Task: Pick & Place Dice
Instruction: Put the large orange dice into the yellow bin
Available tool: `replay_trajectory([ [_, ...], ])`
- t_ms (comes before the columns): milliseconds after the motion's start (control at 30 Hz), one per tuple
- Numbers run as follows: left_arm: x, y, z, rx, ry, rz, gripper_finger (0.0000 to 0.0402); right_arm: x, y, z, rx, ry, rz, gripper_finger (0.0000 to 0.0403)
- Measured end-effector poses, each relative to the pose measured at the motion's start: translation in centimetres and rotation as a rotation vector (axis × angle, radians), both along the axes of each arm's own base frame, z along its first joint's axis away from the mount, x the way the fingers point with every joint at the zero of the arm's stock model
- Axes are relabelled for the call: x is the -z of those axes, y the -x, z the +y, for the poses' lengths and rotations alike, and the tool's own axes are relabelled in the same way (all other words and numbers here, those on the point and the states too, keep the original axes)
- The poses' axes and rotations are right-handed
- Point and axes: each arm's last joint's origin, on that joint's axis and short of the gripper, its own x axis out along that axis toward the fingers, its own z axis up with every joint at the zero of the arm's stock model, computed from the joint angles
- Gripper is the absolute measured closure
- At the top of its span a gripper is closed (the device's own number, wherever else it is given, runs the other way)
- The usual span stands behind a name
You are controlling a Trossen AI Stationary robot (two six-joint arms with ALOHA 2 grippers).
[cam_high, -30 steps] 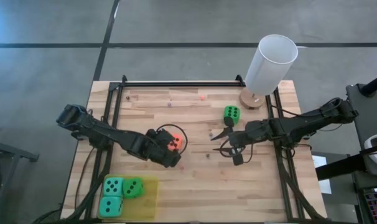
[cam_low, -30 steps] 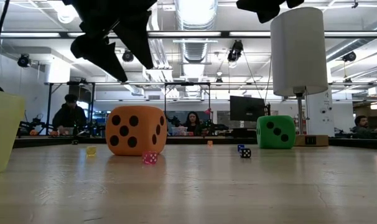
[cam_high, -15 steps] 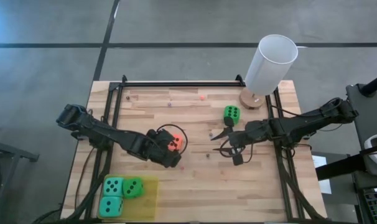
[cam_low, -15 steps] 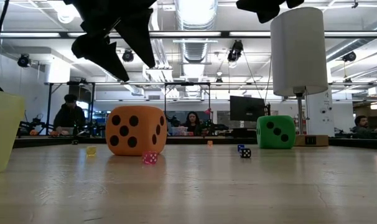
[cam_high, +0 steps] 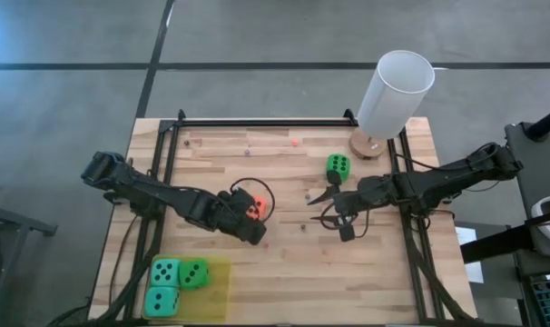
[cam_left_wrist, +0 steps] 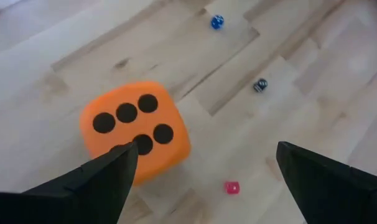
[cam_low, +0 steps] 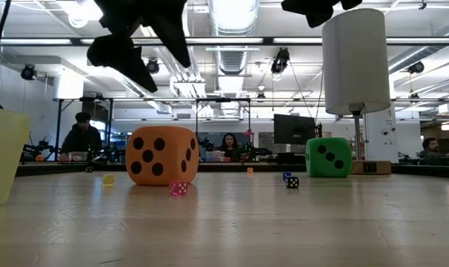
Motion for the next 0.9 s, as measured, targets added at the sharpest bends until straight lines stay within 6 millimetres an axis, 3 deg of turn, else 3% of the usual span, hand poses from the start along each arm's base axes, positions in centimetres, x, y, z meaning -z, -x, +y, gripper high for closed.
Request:
replay_trajectory([
  [400,0.9,-2.1,2.1,-0.153,0.035,0.186,0.0002,0.0,0.0,0.0,0.000,0.000,0.000,0.0223],
  [900,2.8,-1.6,3.5,-0.244,0.105,0.237,0.0002,0.0,0.0,0.0,0.000,0.001,0.000,0.0223],
])
